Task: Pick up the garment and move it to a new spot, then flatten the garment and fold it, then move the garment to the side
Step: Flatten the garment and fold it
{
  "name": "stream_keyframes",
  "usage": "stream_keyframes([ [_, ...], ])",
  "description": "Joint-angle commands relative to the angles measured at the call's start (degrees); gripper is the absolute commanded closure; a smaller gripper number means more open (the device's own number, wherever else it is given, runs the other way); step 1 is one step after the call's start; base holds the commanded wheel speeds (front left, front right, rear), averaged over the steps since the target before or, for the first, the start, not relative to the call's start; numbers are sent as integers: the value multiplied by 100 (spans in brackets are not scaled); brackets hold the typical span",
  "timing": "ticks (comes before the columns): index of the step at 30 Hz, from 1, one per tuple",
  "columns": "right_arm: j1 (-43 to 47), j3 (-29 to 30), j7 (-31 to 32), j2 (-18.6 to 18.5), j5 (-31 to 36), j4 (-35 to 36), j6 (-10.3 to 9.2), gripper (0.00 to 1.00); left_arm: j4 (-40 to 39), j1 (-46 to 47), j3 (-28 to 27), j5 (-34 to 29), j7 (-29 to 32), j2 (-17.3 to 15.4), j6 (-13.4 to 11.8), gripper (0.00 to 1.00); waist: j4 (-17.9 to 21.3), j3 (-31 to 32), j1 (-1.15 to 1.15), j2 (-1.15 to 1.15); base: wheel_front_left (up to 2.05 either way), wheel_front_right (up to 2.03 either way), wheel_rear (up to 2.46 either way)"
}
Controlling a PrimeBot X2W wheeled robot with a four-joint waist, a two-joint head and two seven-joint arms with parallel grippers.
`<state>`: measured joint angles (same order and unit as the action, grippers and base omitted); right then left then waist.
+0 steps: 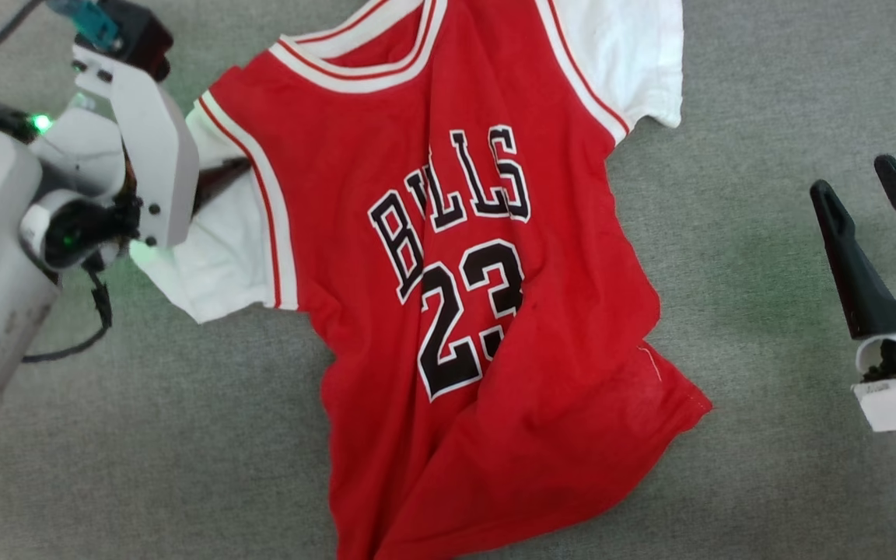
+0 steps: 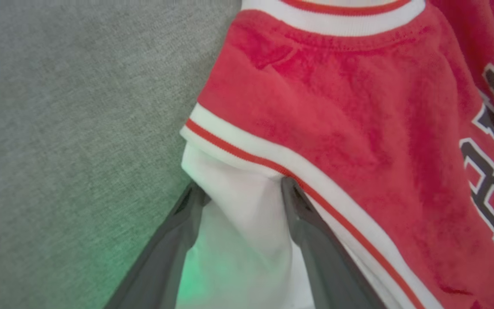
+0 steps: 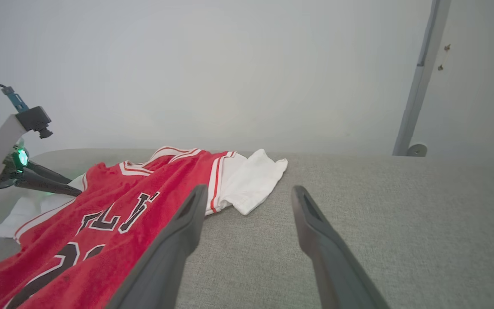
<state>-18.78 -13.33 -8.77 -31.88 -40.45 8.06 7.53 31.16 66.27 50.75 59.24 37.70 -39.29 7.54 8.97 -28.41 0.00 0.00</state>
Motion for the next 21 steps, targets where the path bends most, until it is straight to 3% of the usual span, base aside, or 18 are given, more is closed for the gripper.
stream_keyframes([
  [1, -139, -27, 66, -58, 34, 57, -8, 0, 132, -175, 173, 61, 6, 88, -19, 51, -16, -94, 0, 0, 0, 0, 0],
  [2, -230, -98, 181, -129, 56, 88, -8, 0, 146, -144, 237, 130, -13, 124, -18, 61, -40, -119, 0, 0, 0, 0, 0],
  [3, -339, -185, 336, -215, 94, 105, -8, 0, 139, -115, 312, 193, -19, 161, -18, 96, -68, -145, 0, 0, 0, 0, 0],
  [4, -486, -310, 525, -345, 149, 122, -8, 0, 131, -76, 385, 253, -44, 192, -18, 100, -103, -172, 0, 0, 0, 0, 0],
  [13, -3108, -2159, 2953, -1529, -67, -420, -9, 0, -219, 516, 1081, 522, -495, 597, 1, 100, -833, -555, 0, 0, 0, 0, 0],
  [17, -4539, -3053, 3808, -1724, -168, -1124, -8, 0, -283, 743, 1442, 587, -773, 775, 1, 100, -1191, -709, 0, 0, 0, 0, 0],
  [21, -5616, -3741, 4248, -1725, -397, -1973, -8, 0, -372, 965, 1799, 706, -1033, 974, 2, 100, -1545, -848, 0, 0, 0, 0, 0],
])
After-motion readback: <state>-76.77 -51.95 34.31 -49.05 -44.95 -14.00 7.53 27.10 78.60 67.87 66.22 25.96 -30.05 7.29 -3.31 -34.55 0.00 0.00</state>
